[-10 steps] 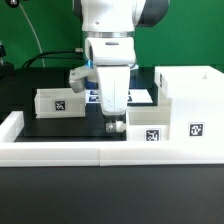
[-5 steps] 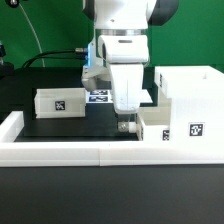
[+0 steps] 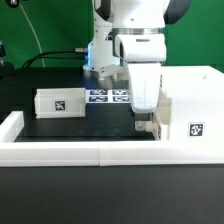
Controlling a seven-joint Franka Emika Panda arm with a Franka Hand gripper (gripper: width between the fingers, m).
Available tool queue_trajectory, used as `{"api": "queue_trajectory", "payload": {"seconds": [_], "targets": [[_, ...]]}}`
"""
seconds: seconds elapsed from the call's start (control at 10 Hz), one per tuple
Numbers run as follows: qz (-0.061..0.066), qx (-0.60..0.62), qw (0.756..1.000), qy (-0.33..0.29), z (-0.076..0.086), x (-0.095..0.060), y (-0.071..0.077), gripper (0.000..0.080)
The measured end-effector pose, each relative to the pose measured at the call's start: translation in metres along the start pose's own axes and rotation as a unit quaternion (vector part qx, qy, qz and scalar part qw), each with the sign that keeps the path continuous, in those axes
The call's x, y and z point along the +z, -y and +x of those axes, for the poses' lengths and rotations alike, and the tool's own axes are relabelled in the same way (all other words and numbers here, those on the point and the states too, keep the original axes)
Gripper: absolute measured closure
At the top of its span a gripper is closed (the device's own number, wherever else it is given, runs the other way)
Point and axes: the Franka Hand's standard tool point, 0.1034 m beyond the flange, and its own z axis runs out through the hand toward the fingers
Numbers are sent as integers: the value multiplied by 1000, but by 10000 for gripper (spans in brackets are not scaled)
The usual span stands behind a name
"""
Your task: Assemble drawer
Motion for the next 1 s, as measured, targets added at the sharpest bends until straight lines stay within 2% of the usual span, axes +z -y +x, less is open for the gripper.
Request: {"api": "queue_trajectory", "payload": {"seconds": [0.2,0.4,0.7,0.9,1.0], "targets": [[8,15,1000,4,1,-1,0,150],[8,17,1000,4,-3,0,0,150],[9,35,999,10,-38,-1,14,150],[1,36,999,14,-52,-16,11,150],[-2,47,999,19,-69,-24,20,150]]}}
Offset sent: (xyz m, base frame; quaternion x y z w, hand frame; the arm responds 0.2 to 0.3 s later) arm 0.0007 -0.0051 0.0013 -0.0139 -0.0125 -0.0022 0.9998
